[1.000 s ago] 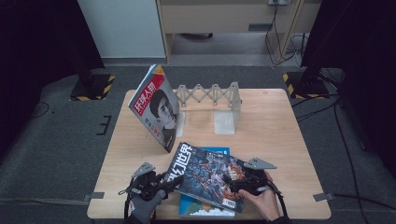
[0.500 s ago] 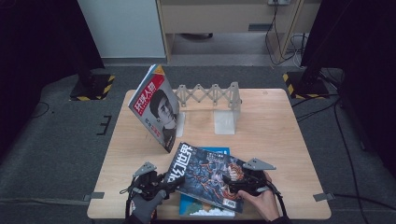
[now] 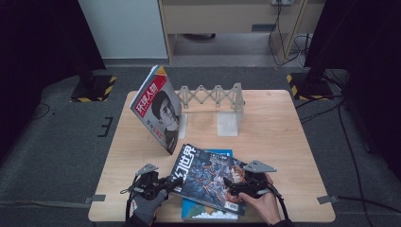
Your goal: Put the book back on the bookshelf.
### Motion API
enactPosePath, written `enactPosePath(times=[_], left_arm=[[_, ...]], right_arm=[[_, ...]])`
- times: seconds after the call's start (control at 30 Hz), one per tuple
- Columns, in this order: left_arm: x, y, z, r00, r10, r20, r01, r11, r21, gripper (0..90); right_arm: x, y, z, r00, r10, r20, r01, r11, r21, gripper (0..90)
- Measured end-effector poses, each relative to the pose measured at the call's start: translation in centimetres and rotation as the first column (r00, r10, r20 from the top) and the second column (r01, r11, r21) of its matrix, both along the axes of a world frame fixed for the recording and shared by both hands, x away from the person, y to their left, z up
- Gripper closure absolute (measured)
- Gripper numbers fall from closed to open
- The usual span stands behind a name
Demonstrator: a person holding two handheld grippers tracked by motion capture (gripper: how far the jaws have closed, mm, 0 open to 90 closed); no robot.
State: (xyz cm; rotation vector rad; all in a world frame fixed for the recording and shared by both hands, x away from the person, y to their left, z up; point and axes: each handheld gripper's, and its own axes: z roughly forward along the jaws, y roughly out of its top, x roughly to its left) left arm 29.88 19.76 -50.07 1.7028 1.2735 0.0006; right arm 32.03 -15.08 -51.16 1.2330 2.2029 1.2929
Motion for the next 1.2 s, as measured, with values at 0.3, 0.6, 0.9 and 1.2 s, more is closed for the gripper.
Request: enactPosePath(times=[0.3,0.6,0.9,1.2], left_arm=[[1.3,1.7,0.5,0.9998,-0.022,-0.004,0.022,0.9989,-0.041,67.0],[1.8,2.9,-0.3,0.9992,0.039,0.009,-0.040,0.9986,0.034,56.7],[-0.3,3.8,-1.1,0.9968,0.080,0.005,-0.080,0.9943,0.070,24.8],[-0.1,2.2,-1.9,0.9984,0.035,-0.043,-0.035,0.9994,0.004,18.4]], right_arm=[[0.0,-0.1,0.6,0.9999,0.005,0.014,-0.004,0.9999,-0.011,5.0],[0.0,0.3,0.4,0.9997,0.018,0.015,-0.018,0.9994,-0.031,4.5],[-0.1,0.3,0.3,0.9994,0.022,0.025,-0.022,0.9992,-0.033,4.5],[0.0,0.3,0.3,0.9996,0.019,0.023,-0.019,0.9994,-0.030,4.6]])
